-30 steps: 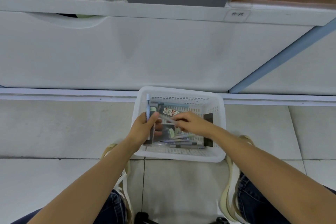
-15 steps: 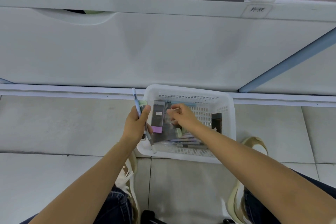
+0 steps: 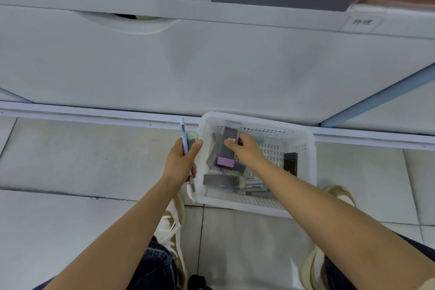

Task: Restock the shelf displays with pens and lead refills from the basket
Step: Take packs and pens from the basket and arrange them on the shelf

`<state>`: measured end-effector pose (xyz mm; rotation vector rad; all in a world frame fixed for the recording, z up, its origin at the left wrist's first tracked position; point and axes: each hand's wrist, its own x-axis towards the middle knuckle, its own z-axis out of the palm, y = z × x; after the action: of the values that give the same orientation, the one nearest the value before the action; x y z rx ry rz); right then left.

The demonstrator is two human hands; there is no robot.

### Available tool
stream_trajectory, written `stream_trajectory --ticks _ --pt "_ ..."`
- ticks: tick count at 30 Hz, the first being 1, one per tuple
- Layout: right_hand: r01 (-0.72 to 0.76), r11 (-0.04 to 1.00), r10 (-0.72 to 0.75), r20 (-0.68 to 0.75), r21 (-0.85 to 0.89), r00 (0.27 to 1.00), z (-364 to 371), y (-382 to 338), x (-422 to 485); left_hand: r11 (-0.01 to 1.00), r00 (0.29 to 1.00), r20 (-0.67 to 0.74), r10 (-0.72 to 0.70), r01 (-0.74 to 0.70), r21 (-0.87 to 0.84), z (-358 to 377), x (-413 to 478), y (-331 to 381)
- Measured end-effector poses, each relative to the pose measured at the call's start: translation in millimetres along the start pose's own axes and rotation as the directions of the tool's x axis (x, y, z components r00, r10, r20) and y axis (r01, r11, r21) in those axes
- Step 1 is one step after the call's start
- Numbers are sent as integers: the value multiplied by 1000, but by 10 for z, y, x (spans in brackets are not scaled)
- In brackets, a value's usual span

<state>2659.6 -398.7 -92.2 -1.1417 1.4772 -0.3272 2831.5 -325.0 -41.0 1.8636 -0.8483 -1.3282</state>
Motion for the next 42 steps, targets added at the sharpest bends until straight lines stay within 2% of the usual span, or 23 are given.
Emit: stream_trajectory --ticks 2,6,10,12,15,18,20,22,25,27,30,33,36,39,42 --pt "-16 998 14 46 56 999 -159 -31 -45 1000 1000 13 3 -3 17 25 -33 51" --pt "-38 959 -13 177 281 984 -303 -191 -224 999 998 52 31 -33 37 96 -120 162" --pt "51 924 -110 136 378 985 -313 -463 -436 999 989 146 31 -24 -46 126 -250 359" --pt "129 933 -171 100 337 980 -329 -624 -541 998 981 193 23 -11 -62 98 -311 513" --pt "301 921 -323 54 246 945 -430 -894 -700 996 982 188 35 -20 -84 -27 -375 801" --pt "506 862 -505 133 25 853 -609 -1139 -877 991 974 218 56 -27 -134 -239 -476 1129" --pt "606 781 -579 186 -154 794 -694 -1278 -1006 982 964 260 50 0 -191 -385 -585 1351" --pt "658 714 -651 118 -240 750 -732 -1409 -1124 968 954 298 34 43 -247 -504 -726 1563" --pt "735 641 -750 23 -219 661 -763 -1618 -1336 952 954 297 50 44 -302 -613 -950 1835" --pt "769 612 -782 5 -182 623 -799 -1759 -1478 930 963 255 86 14 -368 -641 -1080 1982" --pt "775 628 -778 -8 -73 629 -850 -1962 -1702 874 977 138 165 -79 -480 -656 -1259 2157" --pt "773 630 -776 3 73 631 -880 -2143 -1897 907 959 23 281 -258 -334 -658 -1416 2268" --pt "768 614 -783 16 182 622 -899 -2310 -2077 899 924 -9 383 -375 -228 -660 -1547 2373" --pt "769 601 -791 27 219 611 -946 -2478 -2236 863 883 -42 467 -466 -195 -698 -1659 2524" --pt "776 598 -798 54 202 601 -1001 -2683 -2408 837 846 -10 533 -529 -137 -785 -1759 2687"
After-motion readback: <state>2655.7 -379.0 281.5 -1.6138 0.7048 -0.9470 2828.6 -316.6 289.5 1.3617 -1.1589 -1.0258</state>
